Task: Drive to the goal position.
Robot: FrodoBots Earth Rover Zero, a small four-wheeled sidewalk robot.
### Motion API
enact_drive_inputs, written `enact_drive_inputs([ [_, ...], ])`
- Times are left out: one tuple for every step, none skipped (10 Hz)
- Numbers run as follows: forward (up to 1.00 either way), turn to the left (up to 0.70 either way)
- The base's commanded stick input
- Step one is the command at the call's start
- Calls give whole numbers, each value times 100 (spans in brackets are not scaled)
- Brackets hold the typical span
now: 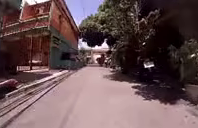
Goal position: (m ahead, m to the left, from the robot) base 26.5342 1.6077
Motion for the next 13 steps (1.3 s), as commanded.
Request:
enact_drive_inputs([
  [100, 0],
  [100, 0],
  [100, 0],
  [100, 0],
  [100, 0],
  [100, 0],
  [100, 0],
  [100, 0],
  [100, 0],
  [100, 0],
  [100, 0],
  [100, 0],
  [100, 0],
])
